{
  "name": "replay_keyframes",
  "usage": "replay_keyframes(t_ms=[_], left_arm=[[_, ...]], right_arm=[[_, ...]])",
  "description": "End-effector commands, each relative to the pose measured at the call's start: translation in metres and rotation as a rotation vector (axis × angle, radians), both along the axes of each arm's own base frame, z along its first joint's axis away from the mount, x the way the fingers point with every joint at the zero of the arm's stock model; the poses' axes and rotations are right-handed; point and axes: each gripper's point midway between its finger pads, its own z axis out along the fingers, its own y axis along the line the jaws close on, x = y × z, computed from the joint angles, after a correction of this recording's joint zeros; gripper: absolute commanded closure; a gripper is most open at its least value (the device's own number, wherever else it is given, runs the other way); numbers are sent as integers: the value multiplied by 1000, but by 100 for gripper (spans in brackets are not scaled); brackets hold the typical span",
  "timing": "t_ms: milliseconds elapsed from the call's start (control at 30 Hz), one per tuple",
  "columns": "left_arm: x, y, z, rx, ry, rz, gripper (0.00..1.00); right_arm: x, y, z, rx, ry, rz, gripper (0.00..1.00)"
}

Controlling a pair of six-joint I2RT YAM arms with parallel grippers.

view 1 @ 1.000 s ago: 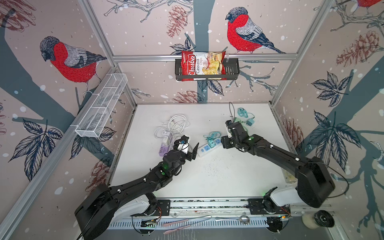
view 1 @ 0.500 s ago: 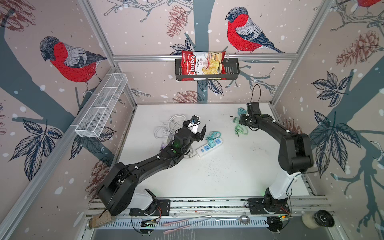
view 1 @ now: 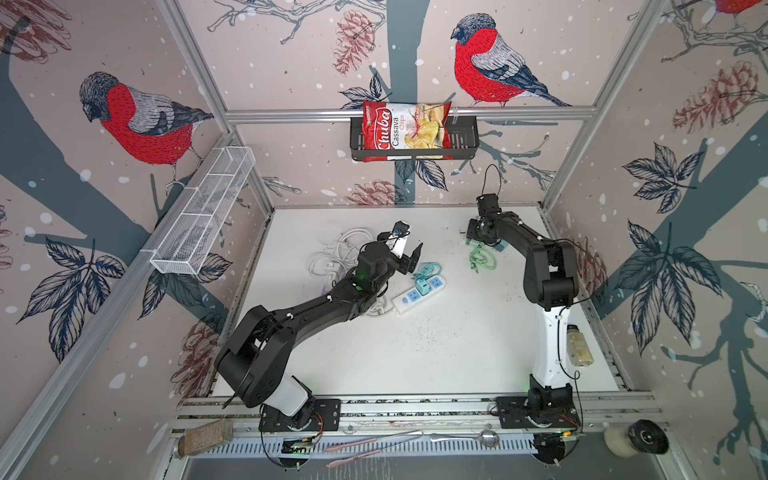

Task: Insert the plug
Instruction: 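Lower the right gripper onto the light-green charger and grasp it, then lower the left gripper onto the light-green charger and grasp it while right withdraws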

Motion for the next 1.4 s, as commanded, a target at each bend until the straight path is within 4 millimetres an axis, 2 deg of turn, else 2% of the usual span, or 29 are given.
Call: replay_keyframes(t_ms=[0, 133, 167, 233, 367, 467, 700, 1033, 1133, 1233, 1367], left_arm=[[6, -1, -1, 17, -1, -23, 18], [17, -5, -10, 74, 14, -46, 18], [23, -8, -1, 75, -3, -49, 18], [29, -12, -1, 86, -8, -57, 18], [38, -24, -6, 96, 5, -92, 18], [46, -35, -14, 99, 18, -125, 19], [59, -57, -36, 122, 36, -201, 20], [44, -88, -53, 141, 106, -406, 22], [41, -93, -60, 158, 127, -435, 23], [35, -99, -66, 182, 133, -459, 23], [28, -111, -80, 246, 143, -469, 24]], right_arm=[[-10, -2, -11, -25, 39, -32, 49], [-16, -3, -24, -46, 54, -35, 48], [-17, -3, -27, -45, 58, -35, 48], [-18, -3, -32, -49, 68, -37, 48], [-22, 9, -37, 7, 85, 5, 50], [-32, 21, -32, 53, 85, 49, 53], [-74, 43, -25, 108, 123, 152, 56], [-156, 40, -28, 56, 226, 241, 54], [-178, 46, -25, 74, 233, 264, 51], [-194, 50, -19, 83, 234, 283, 48], [-202, 48, -2, 92, 194, 276, 39]])
